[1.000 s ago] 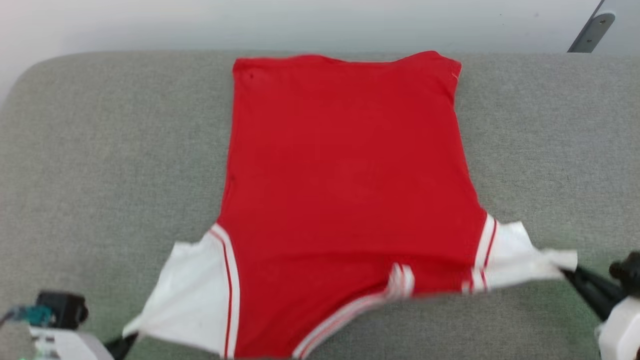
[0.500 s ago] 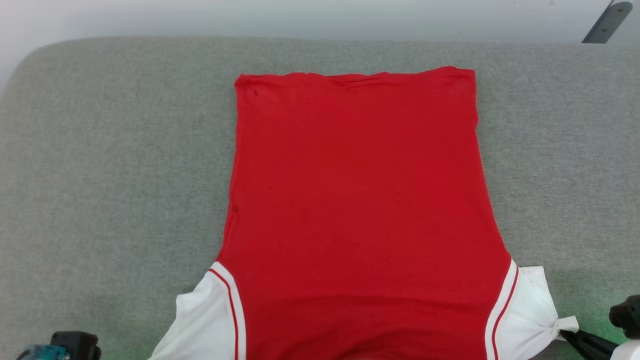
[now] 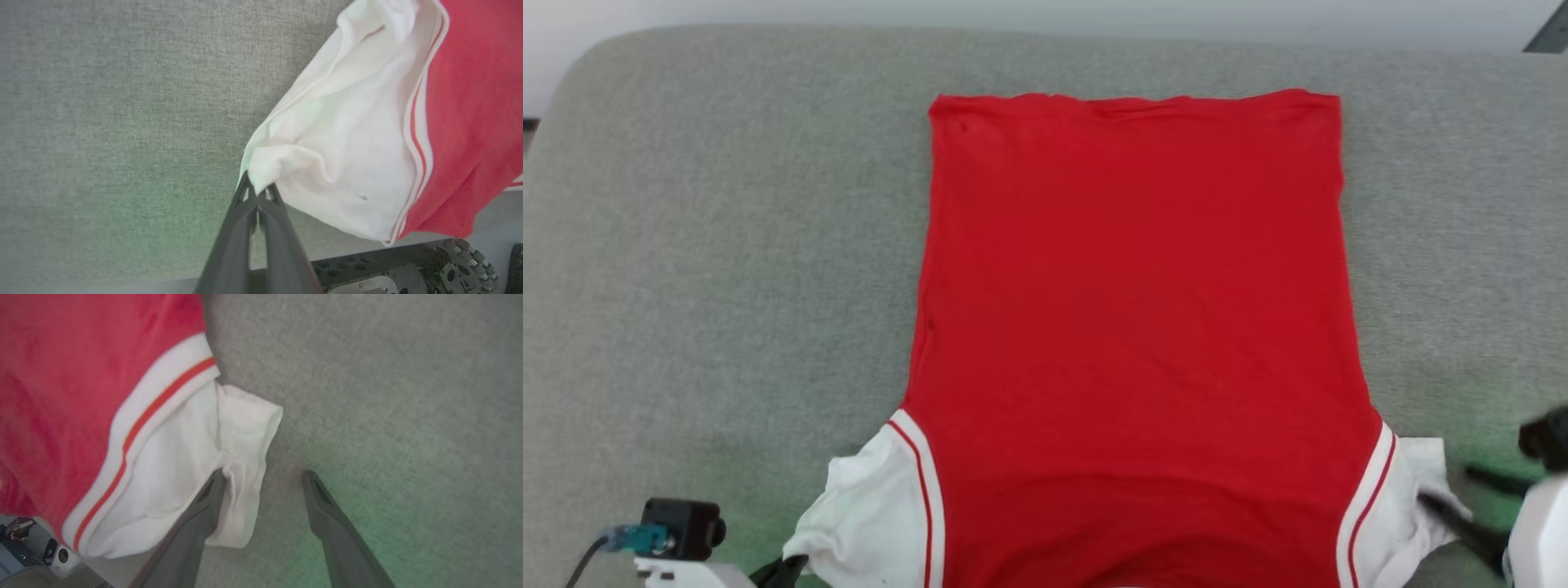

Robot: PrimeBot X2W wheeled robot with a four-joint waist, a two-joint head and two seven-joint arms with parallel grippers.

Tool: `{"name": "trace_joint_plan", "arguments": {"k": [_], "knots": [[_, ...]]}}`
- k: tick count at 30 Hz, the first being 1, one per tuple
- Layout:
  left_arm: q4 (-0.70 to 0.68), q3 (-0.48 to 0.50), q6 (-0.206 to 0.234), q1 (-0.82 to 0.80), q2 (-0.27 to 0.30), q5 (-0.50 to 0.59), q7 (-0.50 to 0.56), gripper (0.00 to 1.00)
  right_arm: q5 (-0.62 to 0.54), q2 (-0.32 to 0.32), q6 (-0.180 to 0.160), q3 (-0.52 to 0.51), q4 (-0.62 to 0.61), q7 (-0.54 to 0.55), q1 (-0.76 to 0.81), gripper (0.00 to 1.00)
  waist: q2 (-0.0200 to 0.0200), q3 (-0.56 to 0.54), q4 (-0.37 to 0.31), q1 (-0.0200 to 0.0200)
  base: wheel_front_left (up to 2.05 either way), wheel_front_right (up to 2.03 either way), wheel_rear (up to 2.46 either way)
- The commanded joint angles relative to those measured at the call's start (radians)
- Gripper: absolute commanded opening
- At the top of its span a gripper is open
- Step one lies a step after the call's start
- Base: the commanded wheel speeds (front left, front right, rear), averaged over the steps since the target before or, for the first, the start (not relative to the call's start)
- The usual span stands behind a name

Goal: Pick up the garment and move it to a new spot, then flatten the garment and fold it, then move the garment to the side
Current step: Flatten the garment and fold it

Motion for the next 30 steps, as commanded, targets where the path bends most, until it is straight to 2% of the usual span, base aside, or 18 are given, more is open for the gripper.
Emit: {"name": "trace_joint_plan", "arguments": {"k": [1,6,10,17,18,19,23,30], "knots": [[-0.003,-0.003,-0.007,-0.019,-0.01,0.014,0.002,0.0,0.002,0.009,-0.003,-0.036,-0.034,0.045,-0.031,1.0,0.0,0.013,0.018,0.0,0.0,0.0,0.0],[-0.01,-0.019,-0.019,-0.067,-0.042,0.051,0.009,0.0,-0.048,0.036,-0.003,-0.159,-0.165,0.169,-0.129,1.0,0.0,0.036,0.059,0.0,0.0,0.0,0.0],[-0.007,-0.036,-0.034,-0.114,-0.079,0.084,0.017,0.0,-0.141,0.104,-0.003,-0.222,-0.133,0.206,-0.273,1.0,0.0,0.061,0.098,0.0,0.0,0.0,0.0],[0.028,-0.067,-0.071,-0.19,-0.148,0.13,0.031,0.0,-0.321,0.276,-0.003,-0.303,0.18,0.21,-0.564,1.0,0.0,0.106,0.174,0.0,0.0,0.0,0.0],[0.033,-0.071,-0.077,-0.2,-0.155,0.135,0.033,0.0,-0.335,0.289,-0.003,-0.312,0.231,0.216,-0.605,1.0,0.0,0.113,0.187,0.0,0.0,0.0,0.0],[0.033,-0.071,-0.077,-0.2,-0.155,0.135,0.033,0.0,-0.335,0.289,-0.003,-0.312,0.231,0.216,-0.605,1.0,0.0,0.113,0.187,0.0,0.0,0.0,0.0],[0.059,-0.082,-0.099,-0.23,-0.187,0.145,0.036,0.0,-0.409,0.335,-0.003,-0.327,0.422,0.243,-0.74,1.0,0.0,0.135,0.226,0.0,0.0,0.0,0.0],[0.099,-0.102,-0.143,-0.28,-0.243,0.158,0.04,0.0,-0.524,0.365,-0.003,-0.407,0.694,0.296,-0.924,1.0,0.0,0.176,0.29,0.0,0.0,0.0,0.0]]}}
